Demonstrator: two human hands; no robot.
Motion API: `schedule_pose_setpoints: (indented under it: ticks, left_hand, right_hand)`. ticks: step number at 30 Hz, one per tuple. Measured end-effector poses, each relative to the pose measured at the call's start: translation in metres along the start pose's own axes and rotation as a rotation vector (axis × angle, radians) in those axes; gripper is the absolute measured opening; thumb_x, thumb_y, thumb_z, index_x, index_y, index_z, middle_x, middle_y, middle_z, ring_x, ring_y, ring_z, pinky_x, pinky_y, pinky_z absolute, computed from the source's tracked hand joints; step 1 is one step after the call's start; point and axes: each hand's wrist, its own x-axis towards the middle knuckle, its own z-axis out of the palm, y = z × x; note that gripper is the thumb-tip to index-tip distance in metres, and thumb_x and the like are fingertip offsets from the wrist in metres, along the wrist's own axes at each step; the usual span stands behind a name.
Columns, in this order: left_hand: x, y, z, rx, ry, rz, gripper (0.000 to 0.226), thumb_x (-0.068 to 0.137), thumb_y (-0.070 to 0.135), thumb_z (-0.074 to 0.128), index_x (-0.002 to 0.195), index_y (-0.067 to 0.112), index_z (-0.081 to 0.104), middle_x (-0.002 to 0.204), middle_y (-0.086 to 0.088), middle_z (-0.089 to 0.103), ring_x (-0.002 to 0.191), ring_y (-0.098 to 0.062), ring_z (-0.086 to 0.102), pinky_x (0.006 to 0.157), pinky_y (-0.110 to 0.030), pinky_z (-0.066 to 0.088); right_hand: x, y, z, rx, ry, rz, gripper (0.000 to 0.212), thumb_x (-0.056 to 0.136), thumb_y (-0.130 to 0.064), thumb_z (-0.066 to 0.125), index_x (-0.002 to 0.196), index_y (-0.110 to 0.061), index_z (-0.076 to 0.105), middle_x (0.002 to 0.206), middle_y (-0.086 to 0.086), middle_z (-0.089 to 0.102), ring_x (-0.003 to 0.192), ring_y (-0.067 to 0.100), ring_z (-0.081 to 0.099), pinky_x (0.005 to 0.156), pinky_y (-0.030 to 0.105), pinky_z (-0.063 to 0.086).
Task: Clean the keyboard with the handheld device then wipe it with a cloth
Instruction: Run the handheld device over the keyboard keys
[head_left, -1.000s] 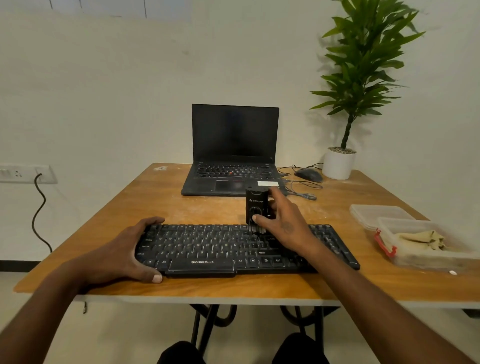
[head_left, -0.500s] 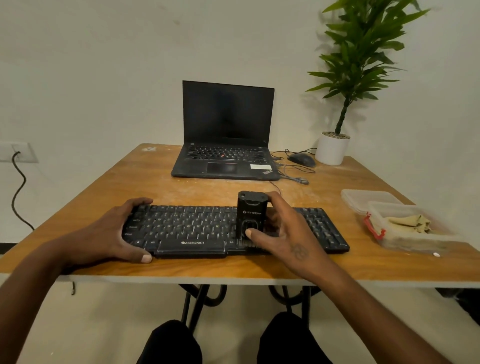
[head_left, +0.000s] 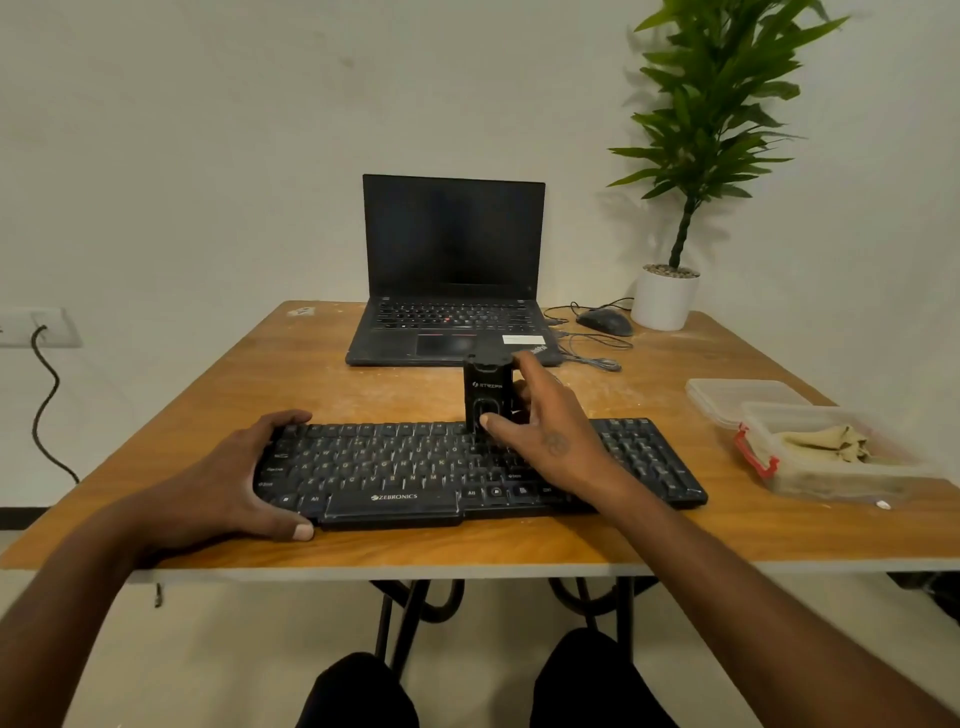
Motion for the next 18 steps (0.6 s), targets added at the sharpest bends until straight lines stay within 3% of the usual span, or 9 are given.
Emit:
schedule_pose_setpoints:
  ticks: [4,7,9,12,15,18]
  left_hand:
    - [0.0,0.001,0.0,0.016,0.001,-0.003,0.124,0.043,0.064,0.093,0.145,0.057,0.024,0.135,0.024,0.037,0.118,-0.003,0.047,0.084,-0.017,0.043]
    - [0.0,0.0,0.0,0.024,0.002,-0.003,0.123,0.045,0.062,0.093,0.146,0.056,0.023,0.133,0.026,0.036,0.117,-0.003,0.046,0.083,-0.016,0.042]
    - [0.001,0.0,0.0,0.016,0.0,-0.007,0.123,0.044,0.061,0.093,0.146,0.057,0.024,0.134,0.025,0.036,0.118,-0.004,0.047,0.084,-0.017,0.043]
    - [0.0,0.0,0.0,0.012,-0.003,-0.011,0.123,0.043,0.062,0.094,0.144,0.058,0.025,0.135,0.022,0.037,0.118,-0.005,0.047,0.084,-0.018,0.043]
    - [0.0,-0.001,-0.001,0.01,-0.014,-0.013,0.123,0.043,0.063,0.094,0.144,0.059,0.025,0.138,0.019,0.037,0.12,-0.006,0.047,0.086,-0.019,0.044]
    - [0.001,-0.002,-0.001,0.019,-0.014,-0.014,0.124,0.042,0.064,0.094,0.144,0.06,0.024,0.14,0.017,0.036,0.121,-0.007,0.046,0.087,-0.02,0.044]
  right_hand:
    - [-0.039,-0.013,-0.001,0.121,-0.091,-0.003,0.05,0.093,-0.016,0.071,0.135,-0.029,0.047,0.128,-0.013,0.062,0.115,-0.001,0.06,0.084,0.025,0.059]
    - [-0.055,-0.021,-0.002,0.17,-0.144,-0.014,0.05,0.091,-0.011,0.073,0.133,-0.026,0.049,0.125,-0.018,0.061,0.115,-0.01,0.057,0.081,0.01,0.052]
    - [-0.051,-0.022,0.0,0.162,-0.15,-0.019,0.05,0.092,-0.012,0.073,0.134,-0.024,0.048,0.127,-0.013,0.061,0.114,-0.01,0.057,0.079,0.01,0.052]
    - [-0.03,-0.019,0.006,0.13,-0.134,-0.023,0.05,0.093,-0.017,0.071,0.135,-0.026,0.046,0.125,-0.008,0.063,0.106,-0.004,0.064,0.076,0.023,0.06]
    - [-0.001,-0.012,0.012,0.028,-0.077,-0.033,0.051,0.093,-0.016,0.071,0.136,-0.022,0.044,0.113,-0.01,0.063,0.085,-0.008,0.066,0.063,0.017,0.055]
    - [0.022,-0.003,0.017,-0.02,-0.032,-0.011,0.053,0.091,-0.016,0.073,0.136,-0.018,0.045,0.121,0.002,0.066,0.097,0.006,0.066,0.069,0.02,0.055]
